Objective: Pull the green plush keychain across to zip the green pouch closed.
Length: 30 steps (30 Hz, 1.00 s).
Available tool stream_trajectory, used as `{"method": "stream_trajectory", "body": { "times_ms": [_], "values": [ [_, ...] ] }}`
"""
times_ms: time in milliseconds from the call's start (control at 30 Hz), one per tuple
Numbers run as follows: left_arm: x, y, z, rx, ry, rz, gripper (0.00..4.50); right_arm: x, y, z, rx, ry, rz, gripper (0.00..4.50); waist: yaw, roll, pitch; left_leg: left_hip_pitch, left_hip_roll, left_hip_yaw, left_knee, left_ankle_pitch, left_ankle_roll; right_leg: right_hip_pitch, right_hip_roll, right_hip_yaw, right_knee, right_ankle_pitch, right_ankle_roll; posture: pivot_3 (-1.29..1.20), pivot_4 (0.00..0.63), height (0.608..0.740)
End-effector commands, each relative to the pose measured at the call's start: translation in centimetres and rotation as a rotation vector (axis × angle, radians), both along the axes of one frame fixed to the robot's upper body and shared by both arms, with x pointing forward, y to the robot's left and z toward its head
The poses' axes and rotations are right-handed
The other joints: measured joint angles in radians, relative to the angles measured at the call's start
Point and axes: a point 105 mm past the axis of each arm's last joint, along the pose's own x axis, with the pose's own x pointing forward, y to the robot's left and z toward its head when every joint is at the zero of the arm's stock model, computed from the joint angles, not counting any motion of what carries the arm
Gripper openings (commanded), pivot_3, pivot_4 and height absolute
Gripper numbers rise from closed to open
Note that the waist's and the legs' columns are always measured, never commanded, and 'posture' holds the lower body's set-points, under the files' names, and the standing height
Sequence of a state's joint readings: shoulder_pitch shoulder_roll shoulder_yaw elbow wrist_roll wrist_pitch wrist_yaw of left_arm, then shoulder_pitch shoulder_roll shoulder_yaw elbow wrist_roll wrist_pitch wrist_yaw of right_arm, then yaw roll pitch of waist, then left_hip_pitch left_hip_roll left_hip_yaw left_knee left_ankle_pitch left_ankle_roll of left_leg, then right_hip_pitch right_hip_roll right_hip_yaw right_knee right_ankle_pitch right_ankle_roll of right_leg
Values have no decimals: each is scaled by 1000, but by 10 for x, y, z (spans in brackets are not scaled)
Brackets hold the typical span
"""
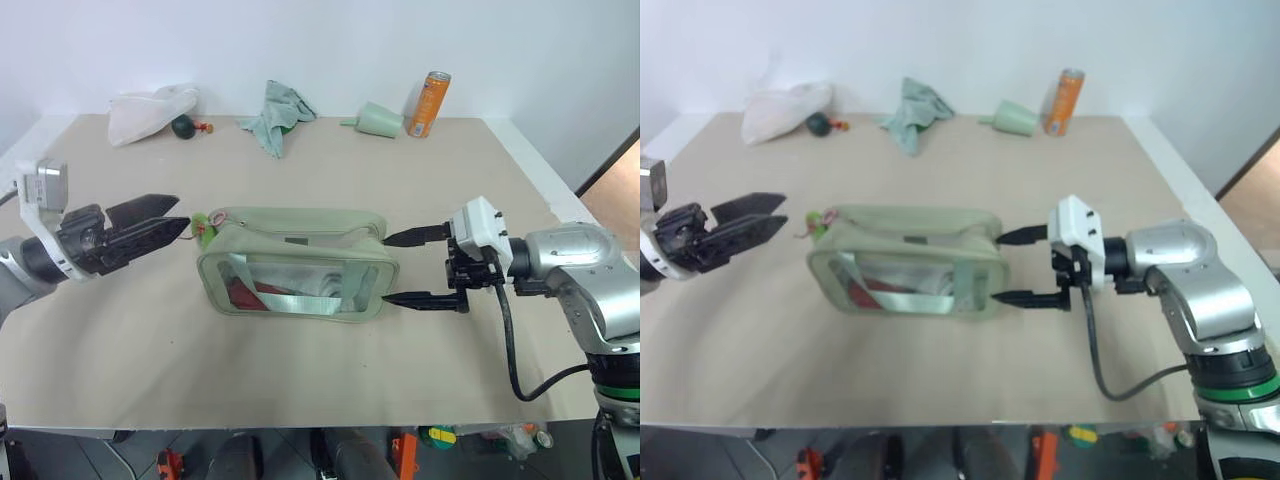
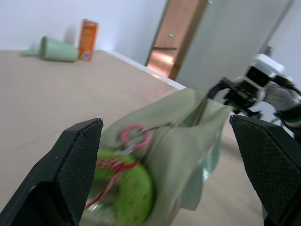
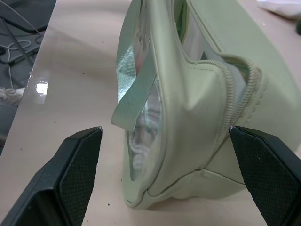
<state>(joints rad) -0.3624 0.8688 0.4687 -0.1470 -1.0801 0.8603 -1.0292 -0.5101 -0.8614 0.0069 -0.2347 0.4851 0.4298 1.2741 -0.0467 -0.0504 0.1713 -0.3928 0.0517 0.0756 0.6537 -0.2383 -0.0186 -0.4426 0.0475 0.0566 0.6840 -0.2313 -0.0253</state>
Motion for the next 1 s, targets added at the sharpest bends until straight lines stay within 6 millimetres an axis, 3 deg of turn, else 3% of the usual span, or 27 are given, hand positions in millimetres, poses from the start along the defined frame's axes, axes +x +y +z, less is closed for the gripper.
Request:
{"method": "stream_trajectory", "body": {
  "times_ms": [33, 133, 333, 500, 700, 1000],
  "values": [
    [-12, -13, 18, 56, -90, -71, 4500, -4, 9, 7, 25, -44, 35, 4472, 0, 0, 0, 0, 0, 0, 0, 0, 0, 0, 0, 0, 0, 0, 0, 0, 150, 740],
    [-11, -14, 20, 58, -96, -71, 4500, -3, 10, 8, 39, -46, 36, 3633, 0, 0, 0, 0, 0, 0, 0, 0, 0, 0, 0, 0, 0, 0, 0, 0, 150, 740],
    [-8, -11, 15, 50, -81, -48, 4500, -2, 9, 8, 37, -40, 39, 1548, 0, 0, 0, 0, 0, 0, 0, 0, 0, 0, 0, 0, 0, 0, 0, 0, 150, 740],
    [10, 12, 5, -7, -21, 96, 4500, -1, 9, 6, 29, -41, 36, 16, 0, 0, 0, 0, 0, 0, 0, 0, 0, 0, 0, 0, 0, 0, 0, 0, 150, 740],
    [23, 38, -19, -62, 91, 228, 4500, 4, 8, 0, -1, -42, 3, 16, 0, 0, 0, 0, 0, 0, 0, 0, 0, 0, 0, 0, 0, 0, 0, 0, 150, 740],
    [26, 34, -42, -58, 159, 227, 4500, 4, 8, 1, -6, -60, -4, 16, 0, 0, 0, 0, 0, 0, 0, 0, 0, 0, 0, 0, 0, 0, 1, 0, 150, 740]
  ]
}}
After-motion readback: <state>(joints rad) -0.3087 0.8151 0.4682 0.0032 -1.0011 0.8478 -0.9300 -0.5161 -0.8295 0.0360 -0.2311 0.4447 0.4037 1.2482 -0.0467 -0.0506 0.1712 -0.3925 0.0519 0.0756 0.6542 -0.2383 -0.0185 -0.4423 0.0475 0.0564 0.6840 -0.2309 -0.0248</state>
